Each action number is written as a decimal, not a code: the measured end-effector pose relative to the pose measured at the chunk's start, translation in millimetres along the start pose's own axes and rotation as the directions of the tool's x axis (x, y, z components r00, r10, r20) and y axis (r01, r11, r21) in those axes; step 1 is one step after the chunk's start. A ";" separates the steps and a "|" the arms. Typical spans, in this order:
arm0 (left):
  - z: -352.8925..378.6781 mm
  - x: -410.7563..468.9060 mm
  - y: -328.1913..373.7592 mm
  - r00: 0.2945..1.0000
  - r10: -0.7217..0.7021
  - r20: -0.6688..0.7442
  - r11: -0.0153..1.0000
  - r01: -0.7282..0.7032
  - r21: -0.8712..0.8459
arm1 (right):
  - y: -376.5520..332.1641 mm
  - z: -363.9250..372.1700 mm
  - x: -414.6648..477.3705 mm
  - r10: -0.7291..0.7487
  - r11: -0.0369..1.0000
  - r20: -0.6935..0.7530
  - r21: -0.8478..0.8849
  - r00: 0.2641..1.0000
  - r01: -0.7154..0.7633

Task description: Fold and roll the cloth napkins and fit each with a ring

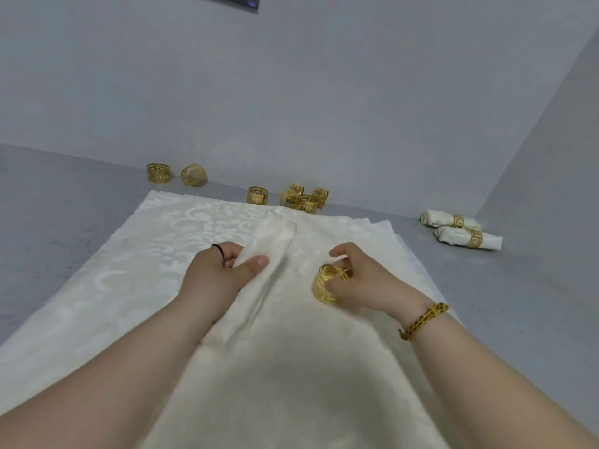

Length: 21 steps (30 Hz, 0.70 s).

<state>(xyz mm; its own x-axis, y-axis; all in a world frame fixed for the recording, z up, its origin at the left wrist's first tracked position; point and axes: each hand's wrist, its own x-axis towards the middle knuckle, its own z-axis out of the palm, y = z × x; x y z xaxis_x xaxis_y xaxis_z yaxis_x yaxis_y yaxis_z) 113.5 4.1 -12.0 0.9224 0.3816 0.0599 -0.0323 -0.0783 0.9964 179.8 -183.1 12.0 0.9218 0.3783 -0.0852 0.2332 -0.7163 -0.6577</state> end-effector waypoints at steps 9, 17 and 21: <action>11.5 -33.9 29.3 0.974 0.123 0.192 0.942 -0.175 0.286 | -2.9 26.1 -37.2 -0.058 0.992 -0.161 -0.121 0.985 0.038; 18.2 -45.1 23.2 0.955 0.210 0.210 0.891 -0.275 0.362 | 20.3 14.6 -68.9 0.215 0.477 -0.229 0.873 0.949 0.103; 20.5 -45.1 22.0 0.955 0.225 0.196 0.913 -0.276 0.300 | 22.3 9.4 -73.5 0.099 0.164 -0.170 0.975 0.981 0.152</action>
<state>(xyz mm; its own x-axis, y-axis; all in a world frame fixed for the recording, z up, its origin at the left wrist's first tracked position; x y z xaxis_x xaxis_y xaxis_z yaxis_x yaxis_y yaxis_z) 79.1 -33.7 6.0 0.9485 0.1666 0.2693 -0.1690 -0.4531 0.8753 114.4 -221.3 -3.4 0.9794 0.2006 -0.0213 -0.1233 0.5119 -0.8501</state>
